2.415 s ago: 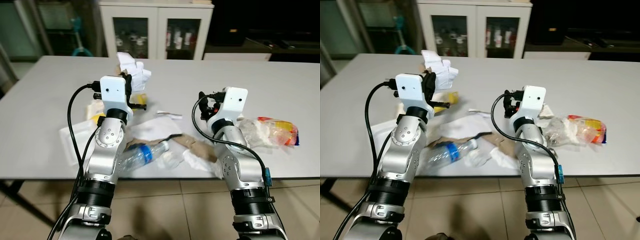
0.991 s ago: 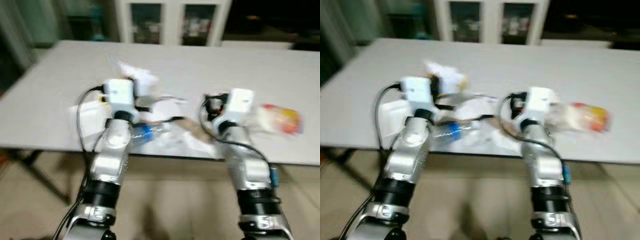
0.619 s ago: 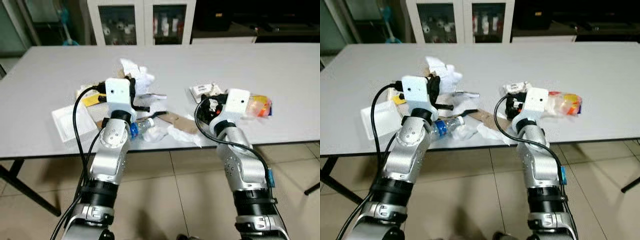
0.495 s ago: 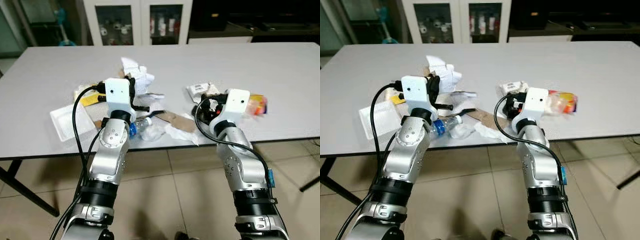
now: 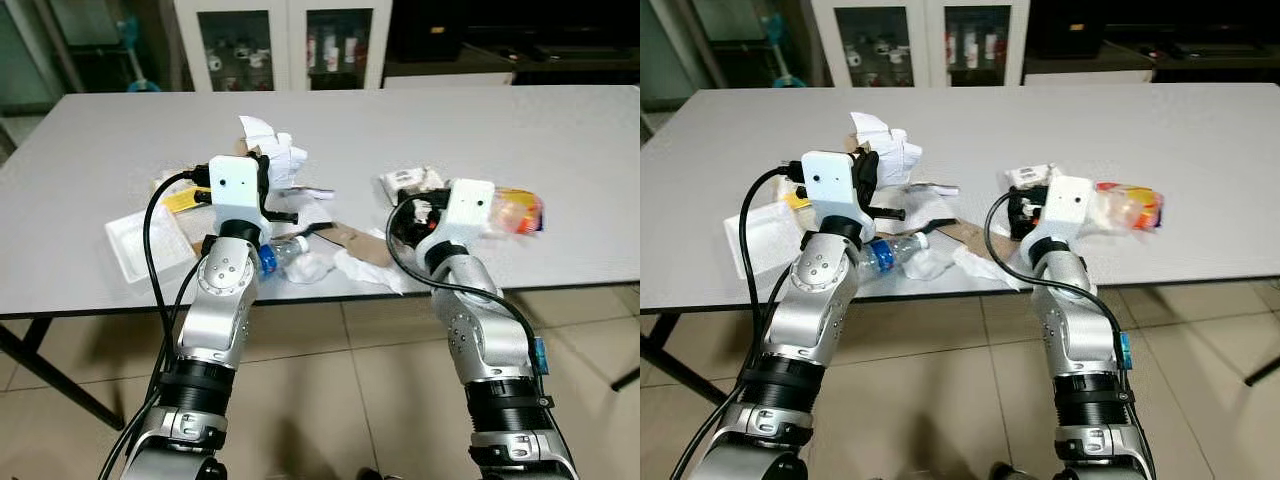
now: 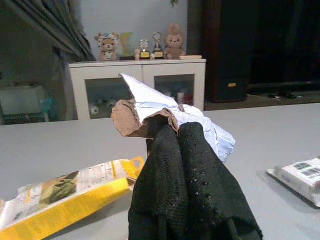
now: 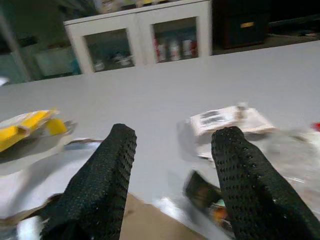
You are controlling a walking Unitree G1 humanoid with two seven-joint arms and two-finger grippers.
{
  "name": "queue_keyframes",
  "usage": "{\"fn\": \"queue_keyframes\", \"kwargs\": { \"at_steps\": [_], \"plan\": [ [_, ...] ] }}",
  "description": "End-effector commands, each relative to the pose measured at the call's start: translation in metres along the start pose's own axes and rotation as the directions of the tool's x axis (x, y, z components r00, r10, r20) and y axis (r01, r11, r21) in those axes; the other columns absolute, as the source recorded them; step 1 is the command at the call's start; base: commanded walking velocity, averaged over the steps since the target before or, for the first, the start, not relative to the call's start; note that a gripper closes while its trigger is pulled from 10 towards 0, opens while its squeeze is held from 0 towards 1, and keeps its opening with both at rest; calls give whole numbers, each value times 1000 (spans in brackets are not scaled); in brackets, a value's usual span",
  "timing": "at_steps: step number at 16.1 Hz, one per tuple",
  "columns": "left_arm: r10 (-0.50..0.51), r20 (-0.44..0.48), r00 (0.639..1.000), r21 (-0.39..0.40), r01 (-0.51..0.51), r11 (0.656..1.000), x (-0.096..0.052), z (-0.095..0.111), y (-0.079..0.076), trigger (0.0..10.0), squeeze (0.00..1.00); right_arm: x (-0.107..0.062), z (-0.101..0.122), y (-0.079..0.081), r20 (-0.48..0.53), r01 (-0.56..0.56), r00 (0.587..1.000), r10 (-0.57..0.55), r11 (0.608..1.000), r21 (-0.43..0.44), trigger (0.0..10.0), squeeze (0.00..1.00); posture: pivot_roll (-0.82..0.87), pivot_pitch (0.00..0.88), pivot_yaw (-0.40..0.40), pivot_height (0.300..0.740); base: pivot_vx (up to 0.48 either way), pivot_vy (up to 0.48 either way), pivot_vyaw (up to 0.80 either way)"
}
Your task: Picking trash to rubbish bin
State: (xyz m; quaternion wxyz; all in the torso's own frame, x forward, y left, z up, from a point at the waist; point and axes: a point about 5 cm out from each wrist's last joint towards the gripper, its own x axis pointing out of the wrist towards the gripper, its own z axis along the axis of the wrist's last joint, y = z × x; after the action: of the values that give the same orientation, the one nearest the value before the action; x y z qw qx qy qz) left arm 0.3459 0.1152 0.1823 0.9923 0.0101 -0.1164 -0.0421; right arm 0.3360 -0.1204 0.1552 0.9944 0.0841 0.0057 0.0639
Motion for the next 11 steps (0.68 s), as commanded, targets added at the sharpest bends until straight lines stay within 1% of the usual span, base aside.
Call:
{"fn": "queue_keyframes", "kwargs": {
  "at_steps": [1,2,3,4,5,6,7,8,9,11],
  "plan": [
    [1,12,1000,18,-1,1000,2,3,1,10000,0,-2,-4,11,-42,-98,994,97,995,-23,10000,0,9,8,1,740,0,0,0],
    [3,11,1000,20,-4,1000,2,3,2,10000,0,-4,-9,22,-76,-181,981,177,982,-50,10000,0,7,8,2,740,0,0,0],
    [4,11,1000,22,-5,1000,2,3,3,10000,0,-5,-12,28,-102,-236,968,229,969,-67,10000,0,7,8,2,740,0,0,0],
    [5,17,1000,40,-5,999,2,4,5,10000,0,-10,-18,41,-135,-328,940,312,938,-116,10000,0,11,5,-2,740,0,0,0],
    [4,21,1000,50,-5,999,2,5,7,10000,0,-11,-19,44,-140,-345,934,327,930,-126,10000,0,11,5,-2,740,0,0,0],
    [26,28,999,83,-28,996,4,8,21,10000,0,-12,-20,46,-143,-355,930,337,926,-126,10000,0,16,5,-5,740,0,0,0],
    [43,30,999,96,-45,994,6,10,32,10000,0,-11,-19,45,-144,-355,930,337,926,-125,10000,0,19,7,-4,740,0,0,0],
    [45,31,998,132,-49,990,7,15,50,10000,0,-11,-20,42,-153,-355,930,335,926,-129,10000,0,22,10,-4,740,0,0,0],
    [30,26,999,181,-34,983,6,19,63,10000,0,-10,-22,39,-170,-348,931,324,927,-138,10000,0,26,13,-6,740,0,0,0],
    [3,-3,1000,236,-2,972,3,20,82,10000,0,-9,-23,35,-184,-329,936,302,934,-142,10000,0,31,19,-7,740,0,0,0]
  ]
}}
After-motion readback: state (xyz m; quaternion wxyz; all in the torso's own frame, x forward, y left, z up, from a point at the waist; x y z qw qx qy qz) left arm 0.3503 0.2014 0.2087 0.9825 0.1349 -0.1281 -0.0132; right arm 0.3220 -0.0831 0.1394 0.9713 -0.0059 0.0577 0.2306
